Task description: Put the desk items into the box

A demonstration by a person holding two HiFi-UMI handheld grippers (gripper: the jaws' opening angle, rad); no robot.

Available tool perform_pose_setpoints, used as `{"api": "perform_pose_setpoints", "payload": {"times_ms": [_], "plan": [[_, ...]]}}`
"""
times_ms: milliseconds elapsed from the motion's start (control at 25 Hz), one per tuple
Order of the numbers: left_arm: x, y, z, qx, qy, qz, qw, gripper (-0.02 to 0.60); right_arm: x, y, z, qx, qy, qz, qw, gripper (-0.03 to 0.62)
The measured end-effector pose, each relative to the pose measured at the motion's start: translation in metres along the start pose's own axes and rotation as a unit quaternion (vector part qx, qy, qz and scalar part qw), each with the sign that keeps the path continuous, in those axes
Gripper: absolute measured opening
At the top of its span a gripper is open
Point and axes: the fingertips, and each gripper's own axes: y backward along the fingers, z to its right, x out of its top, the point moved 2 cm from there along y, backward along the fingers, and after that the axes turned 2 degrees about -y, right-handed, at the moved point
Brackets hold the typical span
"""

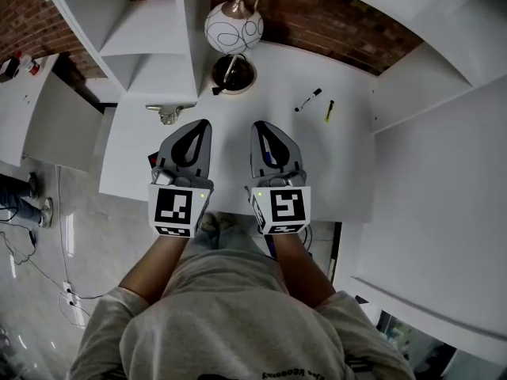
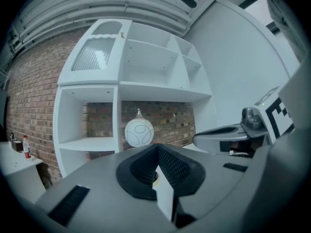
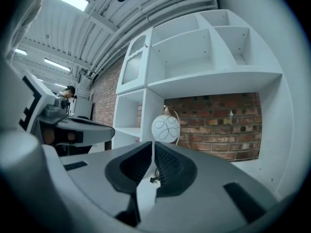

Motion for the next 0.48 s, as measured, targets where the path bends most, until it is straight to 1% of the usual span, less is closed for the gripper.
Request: {"api": "perform_pose_setpoints", "payload": {"times_ms": [240, 480], "plan": [[0.003, -0.023, 0.023, -0.032, -0.006, 0.004, 0.9995, 0.005, 0.004, 0.011, 0.029, -0.028, 0.003, 0.005, 1.000, 0.026], [-0.005, -0.039, 0.046, -0.058, -0.009, 0.004, 0.9982, 0.005, -0.007, 0.023, 0.053, -0.050, 0.007, -0.007, 0.999, 0.020]]}}
